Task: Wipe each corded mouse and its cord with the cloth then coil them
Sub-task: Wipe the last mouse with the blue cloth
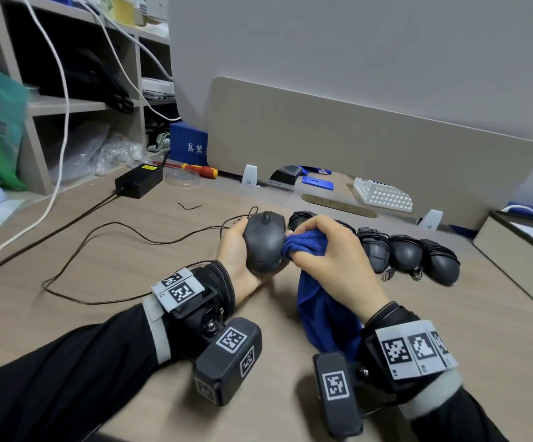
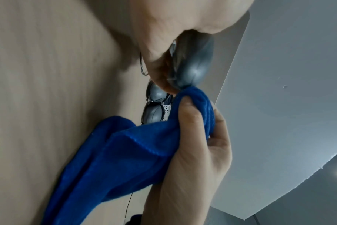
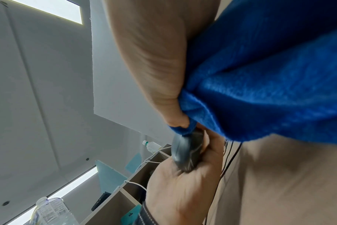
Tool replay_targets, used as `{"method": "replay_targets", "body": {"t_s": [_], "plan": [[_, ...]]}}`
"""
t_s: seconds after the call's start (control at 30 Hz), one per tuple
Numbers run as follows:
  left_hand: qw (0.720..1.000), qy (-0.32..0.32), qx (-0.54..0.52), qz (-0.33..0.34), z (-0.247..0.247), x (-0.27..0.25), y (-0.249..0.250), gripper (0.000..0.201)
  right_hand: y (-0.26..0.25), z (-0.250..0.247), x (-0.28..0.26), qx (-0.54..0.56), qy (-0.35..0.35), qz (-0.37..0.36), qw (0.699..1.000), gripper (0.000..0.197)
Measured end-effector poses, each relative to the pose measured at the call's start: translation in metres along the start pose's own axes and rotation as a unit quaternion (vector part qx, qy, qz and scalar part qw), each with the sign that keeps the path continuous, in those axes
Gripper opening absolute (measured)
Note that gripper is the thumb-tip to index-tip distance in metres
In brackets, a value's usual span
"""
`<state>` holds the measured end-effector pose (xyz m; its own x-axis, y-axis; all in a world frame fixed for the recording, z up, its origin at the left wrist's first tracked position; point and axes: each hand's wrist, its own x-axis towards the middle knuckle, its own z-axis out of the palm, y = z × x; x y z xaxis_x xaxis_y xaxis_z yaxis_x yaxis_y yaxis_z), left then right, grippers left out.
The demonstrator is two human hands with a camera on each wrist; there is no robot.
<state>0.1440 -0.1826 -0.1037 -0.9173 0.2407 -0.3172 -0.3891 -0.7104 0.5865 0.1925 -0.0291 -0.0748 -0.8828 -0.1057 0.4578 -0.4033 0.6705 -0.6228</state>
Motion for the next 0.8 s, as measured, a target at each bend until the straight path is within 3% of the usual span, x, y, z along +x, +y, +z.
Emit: {"method": "replay_targets", "body": {"t_s": [0.1, 0.17, 0.33, 0.5, 0.7, 0.8], "plan": [[0.999, -0.029, 0.026, -0.003, 0.003, -0.007, -0.003, 0.053, 0.002, -0.003, 0.002, 0.022, 0.045, 0.015, 0.999, 0.022], [0.999, -0.036, 0.041, 0.0, 0.005, -0.01, -0.003, 0.046, 0.0, -0.004, 0.002, 0.055, 0.048, 0.009, 0.997, 0.019], [0.999, -0.035, 0.028, -0.022, 0.001, -0.011, 0.001, 0.039, -0.012, -0.004, -0.004, 0.068, -0.089, -0.074, 0.991, 0.021], [0.994, -0.076, 0.064, -0.054, 0.005, -0.017, -0.005, 0.041, -0.005, -0.006, 0.001, 0.103, 0.009, -0.052, 0.993, 0.015], [0.991, -0.075, 0.108, -0.021, 0.005, -0.019, -0.004, 0.03, -0.009, -0.004, -0.001, 0.078, -0.048, -0.084, 0.992, 0.014], [0.988, -0.082, 0.131, -0.021, 0.007, -0.02, -0.006, 0.031, 0.004, -0.007, 0.003, 0.061, 0.028, -0.025, 0.997, 0.013]]}}
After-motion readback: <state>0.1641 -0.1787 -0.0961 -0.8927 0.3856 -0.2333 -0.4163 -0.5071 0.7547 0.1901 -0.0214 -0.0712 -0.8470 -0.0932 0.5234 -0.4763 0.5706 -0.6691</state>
